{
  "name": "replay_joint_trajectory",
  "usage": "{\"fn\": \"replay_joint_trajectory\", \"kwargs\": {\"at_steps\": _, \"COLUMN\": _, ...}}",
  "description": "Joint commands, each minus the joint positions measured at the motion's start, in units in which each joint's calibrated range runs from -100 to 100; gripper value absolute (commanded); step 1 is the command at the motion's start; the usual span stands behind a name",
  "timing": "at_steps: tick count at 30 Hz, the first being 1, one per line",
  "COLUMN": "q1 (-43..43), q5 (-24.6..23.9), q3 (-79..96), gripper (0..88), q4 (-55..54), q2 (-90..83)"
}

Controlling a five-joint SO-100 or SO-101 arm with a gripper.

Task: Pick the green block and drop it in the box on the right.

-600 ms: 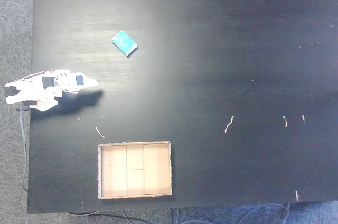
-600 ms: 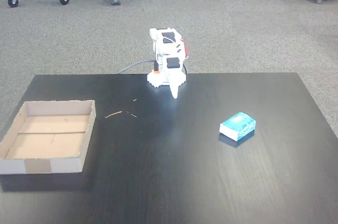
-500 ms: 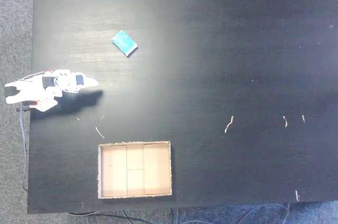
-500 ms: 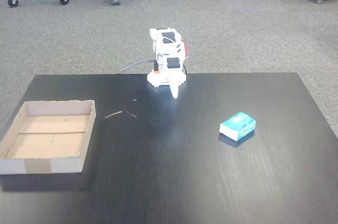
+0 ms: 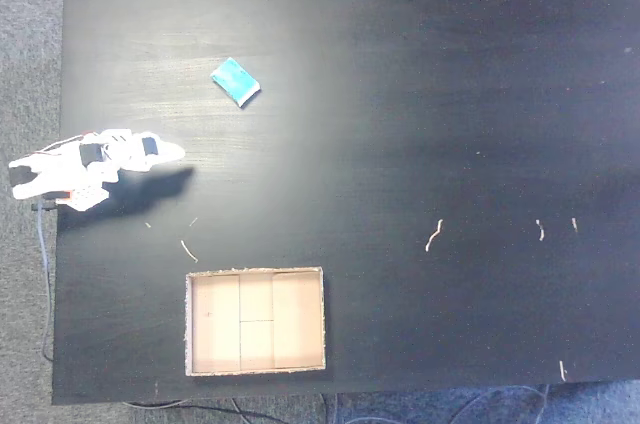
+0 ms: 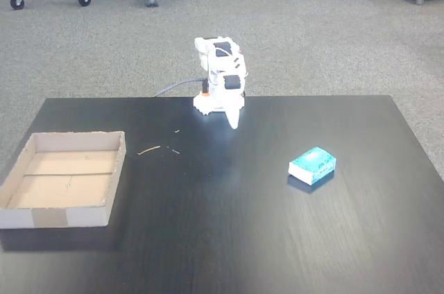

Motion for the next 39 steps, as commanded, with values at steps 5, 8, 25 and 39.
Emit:
{"fn": "replay_joint_trajectory", "kwargs": {"at_steps": 5, "q1": -5.6, "q5": 11.18, "q3": -1.11, "gripper": 2.4, "q4": 1.24, "q2": 0.28}}
{"fn": "replay_joint_trajectory", "kwargs": {"at_steps": 8, "q1": -8.21, "q5": 13.04, "q3": -14.8, "gripper": 23.1, "q4": 5.29, "q2": 11.55}}
{"fn": "replay_joint_trajectory", "kwargs": {"at_steps": 25, "q1": -20.24, "q5": 4.35, "q3": -105.83, "gripper": 48.2, "q4": 17.59, "q2": 112.65}}
{"fn": "replay_joint_trajectory", "kwargs": {"at_steps": 39, "q1": -19.55, "q5": 5.52, "q3": -118.43, "gripper": 46.6, "q4": 16.35, "q2": 131.87}}
